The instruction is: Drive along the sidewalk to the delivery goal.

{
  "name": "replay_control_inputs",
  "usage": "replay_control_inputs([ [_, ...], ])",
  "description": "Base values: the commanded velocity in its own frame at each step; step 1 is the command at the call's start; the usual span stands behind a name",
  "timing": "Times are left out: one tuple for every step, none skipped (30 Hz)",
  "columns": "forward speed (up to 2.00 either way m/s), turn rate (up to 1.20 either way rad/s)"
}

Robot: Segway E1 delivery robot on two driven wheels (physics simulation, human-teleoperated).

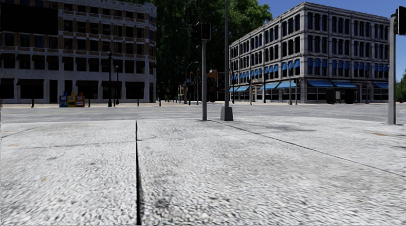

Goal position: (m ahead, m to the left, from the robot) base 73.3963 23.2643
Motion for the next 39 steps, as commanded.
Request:
replay_control_inputs([
  [2.00,-0.01],
  [2.00,0.00],
  [2.00,0.00],
  [2.00,0.00],
  [2.00,0.00],
  [2.00,0.00],
  [2.00,0.00],
  [2.00,0.00],
  [2.00,0.00],
  [2.00,0.00],
  [2.00,0.00],
  [2.00,0.00],
  [2.00,0.00],
  [2.00,0.00],
  [2.00,0.00],
  [2.00,0.00],
  [2.00,0.00],
  [2.00,0.00],
  [2.00,0.00],
  [2.00,0.00],
  [2.00,0.01],
  [2.00,0.01],
  [2.00,0.23],
  [2.00,0.38],
  [2.00,0.47],
  [2.00,0.56],
  [2.00,0.56],
  [2.00,0.63],
  [2.00,0.65],
  [2.00,0.66],
  [2.00,0.66],
  [2.00,0.66],
  [2.00,0.68],
  [2.00,0.69],
  [2.00,0.70],
  [2.00,0.70],
  [2.00,0.70],
  [2.00,0.71],
  [2.00,0.75],
])
